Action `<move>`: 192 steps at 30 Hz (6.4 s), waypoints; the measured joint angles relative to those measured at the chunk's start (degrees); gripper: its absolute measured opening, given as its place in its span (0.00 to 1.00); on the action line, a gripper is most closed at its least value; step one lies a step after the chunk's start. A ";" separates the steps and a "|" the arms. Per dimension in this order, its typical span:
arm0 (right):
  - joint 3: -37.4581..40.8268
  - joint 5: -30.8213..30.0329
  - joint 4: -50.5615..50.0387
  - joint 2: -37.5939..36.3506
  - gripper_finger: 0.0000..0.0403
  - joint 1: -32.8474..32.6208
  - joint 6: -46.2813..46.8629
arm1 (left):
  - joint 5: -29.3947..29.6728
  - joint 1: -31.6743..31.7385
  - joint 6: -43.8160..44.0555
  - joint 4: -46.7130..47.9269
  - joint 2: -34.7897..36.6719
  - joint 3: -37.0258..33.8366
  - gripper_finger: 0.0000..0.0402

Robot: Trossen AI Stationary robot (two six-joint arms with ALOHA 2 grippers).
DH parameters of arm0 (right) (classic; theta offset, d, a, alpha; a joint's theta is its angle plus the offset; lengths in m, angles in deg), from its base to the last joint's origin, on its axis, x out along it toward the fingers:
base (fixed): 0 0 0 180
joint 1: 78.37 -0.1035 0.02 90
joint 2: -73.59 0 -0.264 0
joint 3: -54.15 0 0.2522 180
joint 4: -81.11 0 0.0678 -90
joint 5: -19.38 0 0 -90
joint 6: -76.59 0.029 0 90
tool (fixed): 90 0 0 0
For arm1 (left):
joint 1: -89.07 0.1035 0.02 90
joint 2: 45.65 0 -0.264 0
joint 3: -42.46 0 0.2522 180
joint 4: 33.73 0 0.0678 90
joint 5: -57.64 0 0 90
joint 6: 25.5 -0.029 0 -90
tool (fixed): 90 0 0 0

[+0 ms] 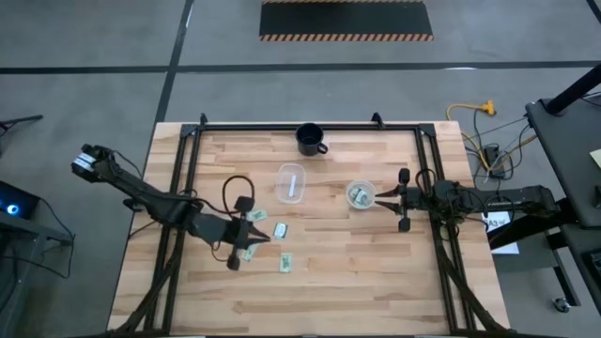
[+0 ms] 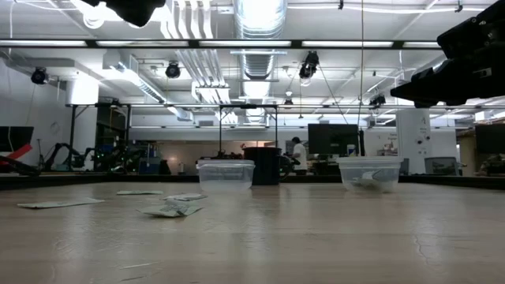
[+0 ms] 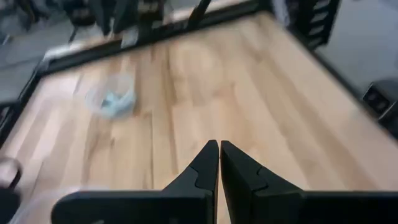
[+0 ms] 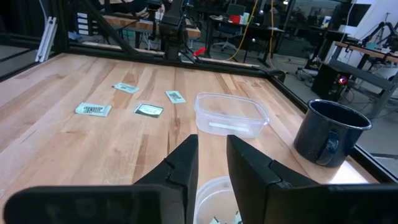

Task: Pick and place items into bin
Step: Put the white stevia packet into the left transparent bin

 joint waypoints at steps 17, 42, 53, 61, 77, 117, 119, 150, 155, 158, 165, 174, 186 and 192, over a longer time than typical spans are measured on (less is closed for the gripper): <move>0.00 0.00 -0.02 0.00 0.20 0.00 -0.02 | -0.09 -3.33 0.25 16.21 -8.17 3.47 0.00; 0.00 0.00 -0.02 0.02 0.20 -0.02 -0.02 | -17.49 -3.13 5.88 36.33 -18.88 12.07 0.00; 0.00 0.00 -0.02 0.02 0.18 -0.02 -0.02 | -16.80 -2.30 4.12 40.83 -25.19 13.70 0.00; 0.00 0.00 -0.02 0.02 0.17 -0.02 -0.02 | -15.24 0.71 2.74 42.05 -22.50 13.64 0.09; 0.00 0.00 -0.02 0.02 0.20 -0.02 -0.02 | -15.03 1.39 1.56 41.63 -22.04 13.55 0.69; 0.00 0.02 -0.02 0.02 0.17 -0.02 -0.02 | -15.30 1.73 1.06 31.60 -27.77 5.01 0.80; 0.00 0.00 -0.02 0.00 0.18 0.00 -0.02 | -15.45 1.92 1.01 31.06 -28.05 4.81 0.80; 0.00 0.02 0.00 0.00 0.18 -0.02 -0.02 | -21.98 7.05 -3.58 24.96 -33.10 5.05 0.80; 0.00 0.02 -0.02 0.00 0.20 -0.02 -0.02 | -22.44 7.10 -3.36 24.77 -34.78 4.99 0.79; 0.00 0.02 0.00 0.00 0.20 -0.02 -0.02 | -22.47 7.10 -3.18 24.63 -34.83 4.96 0.77; 0.00 0.02 0.00 0.00 0.21 -0.02 -0.02 | -22.23 7.14 -2.86 24.01 -34.42 4.85 0.65; 0.00 0.00 0.00 0.00 0.18 -0.02 -0.02 | -21.55 7.08 -2.92 23.37 -34.44 4.83 0.47; 0.00 0.01 -0.01 0.00 0.19 -0.01 -0.02 | -21.67 7.03 -2.92 23.17 -34.46 4.87 0.15; 0.00 0.02 -0.02 0.00 0.21 -0.02 -0.02 | -22.20 7.03 -2.92 23.30 -34.48 4.87 0.01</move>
